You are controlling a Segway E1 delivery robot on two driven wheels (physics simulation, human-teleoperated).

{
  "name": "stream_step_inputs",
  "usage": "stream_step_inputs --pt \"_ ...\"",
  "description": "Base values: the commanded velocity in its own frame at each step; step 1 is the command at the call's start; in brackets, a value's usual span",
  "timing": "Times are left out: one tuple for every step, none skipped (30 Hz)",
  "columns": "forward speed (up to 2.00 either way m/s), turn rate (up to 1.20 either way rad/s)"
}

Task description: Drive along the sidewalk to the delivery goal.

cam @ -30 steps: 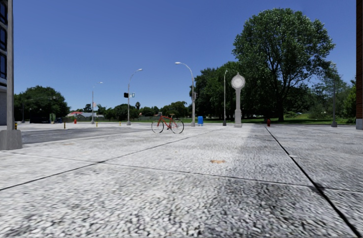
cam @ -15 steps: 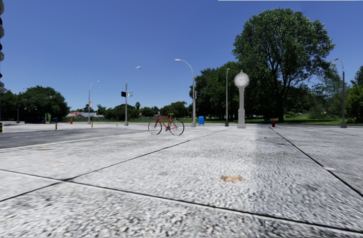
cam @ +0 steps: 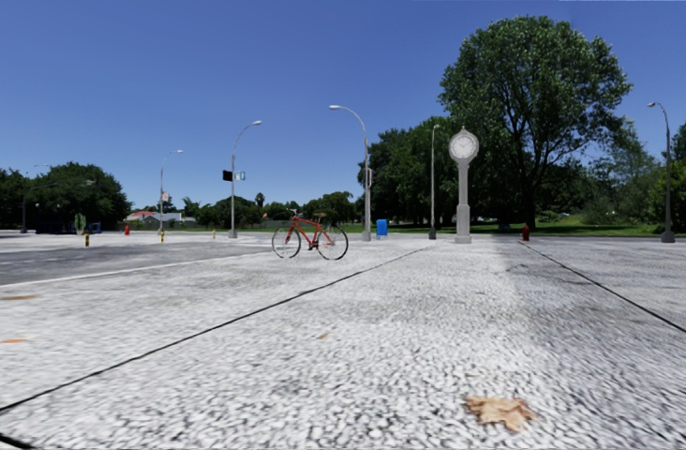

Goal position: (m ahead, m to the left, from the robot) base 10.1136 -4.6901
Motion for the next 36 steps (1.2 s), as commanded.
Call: stream_step_inputs --pt "2.0 0.0" --pt "2.0 0.0" --pt "2.0 0.0" --pt "2.0 0.0" --pt "2.0 0.0" --pt "2.0 0.0" --pt "2.0 0.0" --pt "2.0 0.0" --pt "2.0 0.0" --pt "2.0 0.0" --pt "2.0 0.0" --pt "2.0 0.0" --pt "2.0 0.0" --pt "2.0 0.0" --pt "2.0 0.0" --pt "2.0 0.0" --pt "2.0 0.0" --pt "2.0 0.0" --pt "2.0 0.0" --pt "2.0 0.0" --pt "2.0 0.0" --pt "2.0 0.0" --pt "2.0 0.0" --pt "2.0 0.0" --pt "2.0 0.0" --pt "2.0 0.0" --pt "2.0 0.0" --pt "2.0 0.0" --pt "2.0 -0.12" --pt "2.0 -0.3" --pt "1.99 -0.45" --pt "1.99 -0.45" --pt "1.78 -0.51" --pt "1.62 -0.52" --pt "1.56 -0.53" --pt "1.56 -0.53"
